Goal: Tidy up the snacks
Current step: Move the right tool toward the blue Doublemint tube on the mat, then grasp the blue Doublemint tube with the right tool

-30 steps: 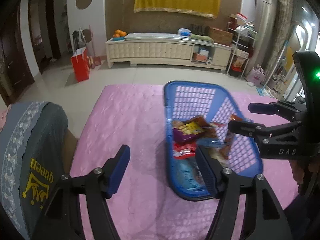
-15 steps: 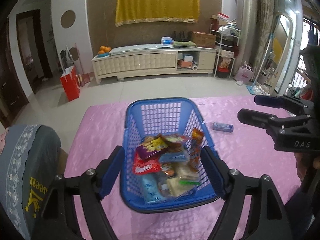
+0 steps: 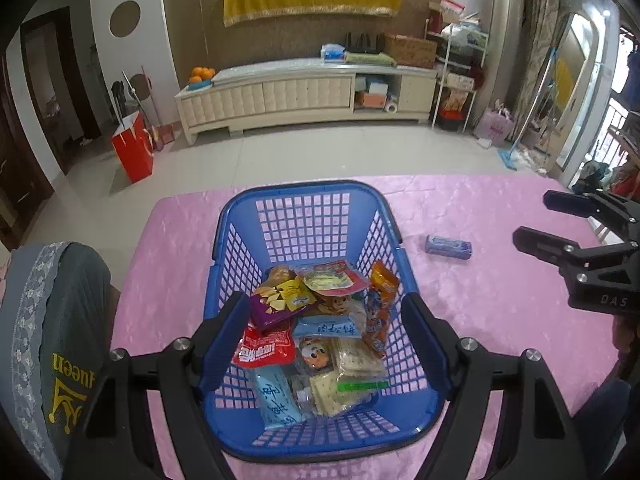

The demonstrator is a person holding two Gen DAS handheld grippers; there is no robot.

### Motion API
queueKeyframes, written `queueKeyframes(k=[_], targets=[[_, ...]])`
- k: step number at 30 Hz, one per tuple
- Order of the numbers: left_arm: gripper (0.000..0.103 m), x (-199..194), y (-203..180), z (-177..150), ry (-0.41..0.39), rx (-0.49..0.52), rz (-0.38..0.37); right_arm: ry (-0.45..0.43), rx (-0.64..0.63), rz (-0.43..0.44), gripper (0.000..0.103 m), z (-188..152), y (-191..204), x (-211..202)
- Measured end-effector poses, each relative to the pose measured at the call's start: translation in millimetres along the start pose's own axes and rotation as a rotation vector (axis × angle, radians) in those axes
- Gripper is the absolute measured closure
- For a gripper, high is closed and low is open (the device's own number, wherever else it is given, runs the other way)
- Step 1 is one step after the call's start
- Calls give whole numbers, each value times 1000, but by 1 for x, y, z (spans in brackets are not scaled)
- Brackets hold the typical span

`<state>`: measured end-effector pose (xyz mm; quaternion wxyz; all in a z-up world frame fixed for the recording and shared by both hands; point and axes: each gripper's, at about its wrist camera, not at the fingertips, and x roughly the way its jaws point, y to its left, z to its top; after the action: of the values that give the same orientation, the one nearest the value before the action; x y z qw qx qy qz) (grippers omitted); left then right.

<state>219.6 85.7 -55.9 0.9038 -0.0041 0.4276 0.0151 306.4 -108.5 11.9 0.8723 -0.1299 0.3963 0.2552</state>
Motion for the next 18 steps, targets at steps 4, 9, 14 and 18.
queueKeyframes(k=[4,9,14,18], targets=[[27,20,0,4,31,-2,9,40,-21,-20,21,-2,-12,20],[27,46,5,8,75,-16,41,78,-11,-28,21,-7,-28,47],[27,64,10,14,96,-62,75,120,4,-10,21,-15,-39,72],[27,78,9,17,122,-57,90,139,4,7,21,-21,-44,87]])
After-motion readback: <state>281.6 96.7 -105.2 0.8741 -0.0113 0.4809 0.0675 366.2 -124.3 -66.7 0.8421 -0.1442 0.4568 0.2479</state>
